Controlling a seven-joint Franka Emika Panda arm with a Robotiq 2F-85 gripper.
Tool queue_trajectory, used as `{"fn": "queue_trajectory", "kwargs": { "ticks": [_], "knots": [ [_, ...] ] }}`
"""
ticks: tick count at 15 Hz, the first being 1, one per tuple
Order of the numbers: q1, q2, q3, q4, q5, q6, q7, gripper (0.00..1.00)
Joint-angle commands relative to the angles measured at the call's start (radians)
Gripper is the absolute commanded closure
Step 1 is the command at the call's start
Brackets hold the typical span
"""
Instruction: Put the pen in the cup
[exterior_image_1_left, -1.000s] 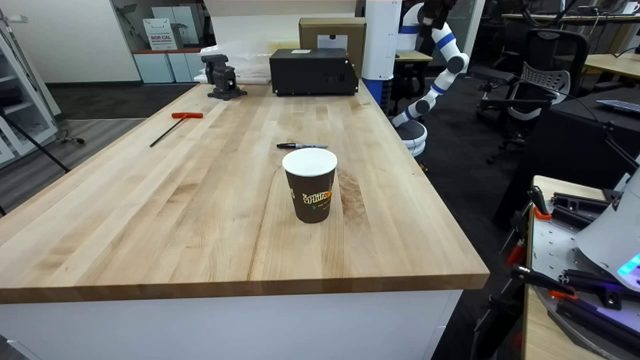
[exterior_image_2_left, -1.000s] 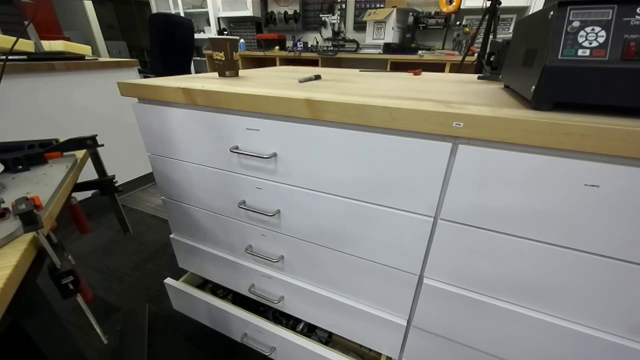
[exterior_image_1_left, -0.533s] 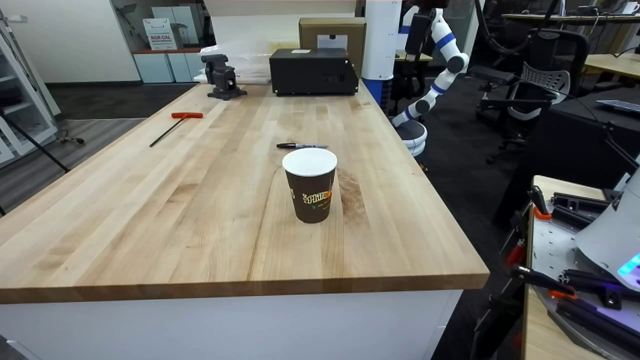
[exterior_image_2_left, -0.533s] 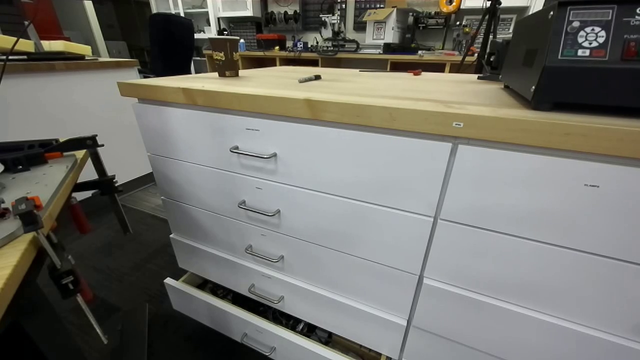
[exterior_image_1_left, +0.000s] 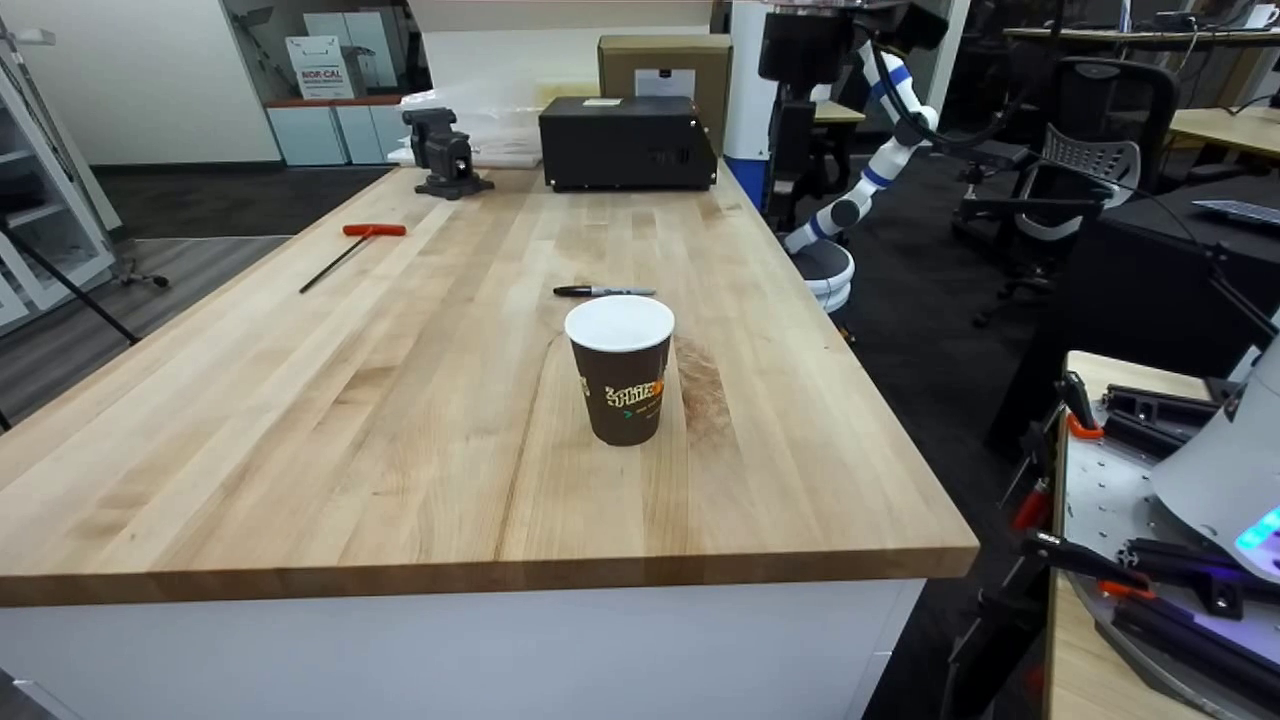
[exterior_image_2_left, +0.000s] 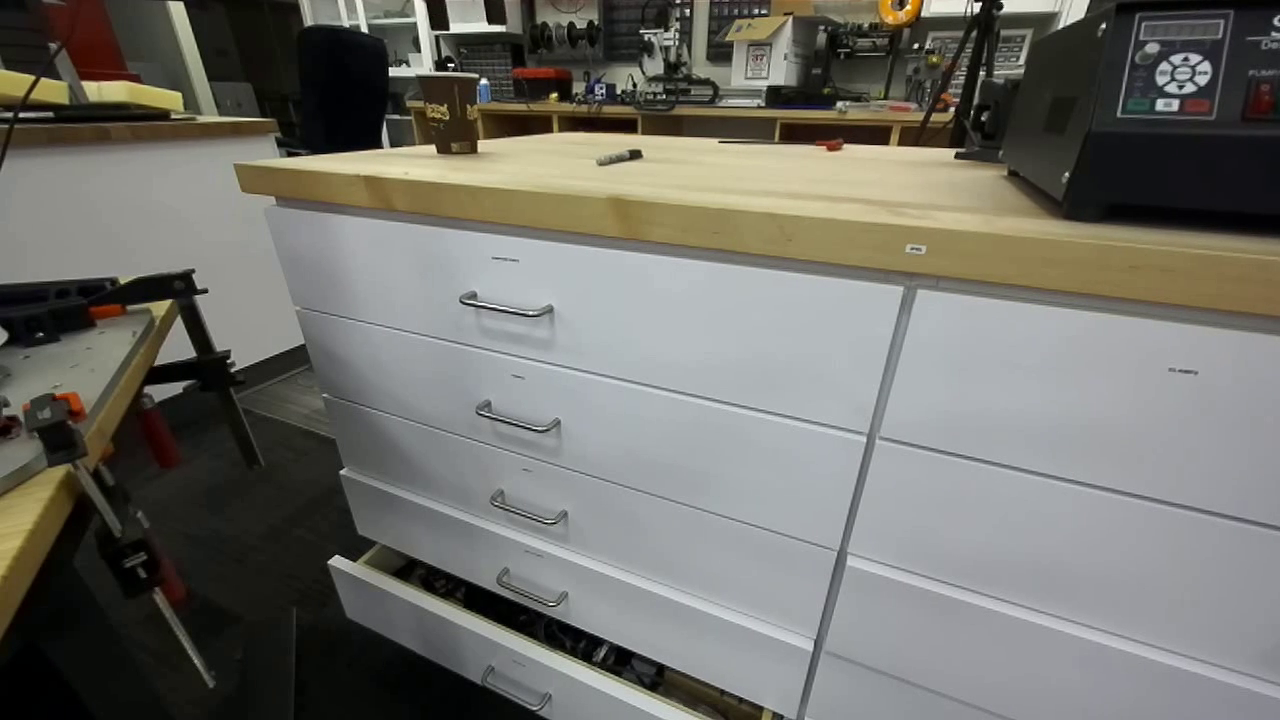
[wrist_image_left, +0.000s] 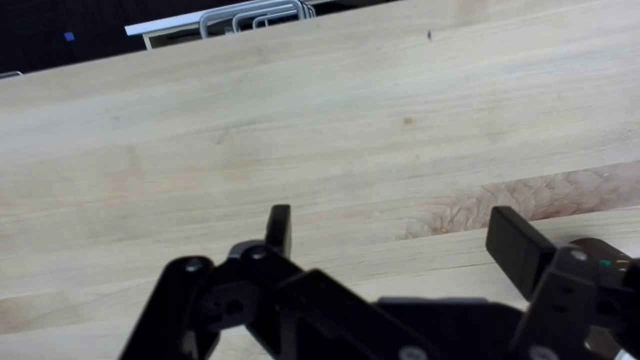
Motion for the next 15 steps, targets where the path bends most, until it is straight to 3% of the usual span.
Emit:
{"fn": "queue_trajectory", "kwargs": {
  "ticks": [1,6,15],
  "knots": [
    [0.019,0.153,0.037,0.104,-0.006,0.052,-0.015,0.00],
    [0.009,0.345,0.073,0.265,-0.019,0.033,-0.039,0.00],
    [-0.034,0.617,0.103,0.637,-0.015,-0.072,-0.274,0.00]
  ]
}}
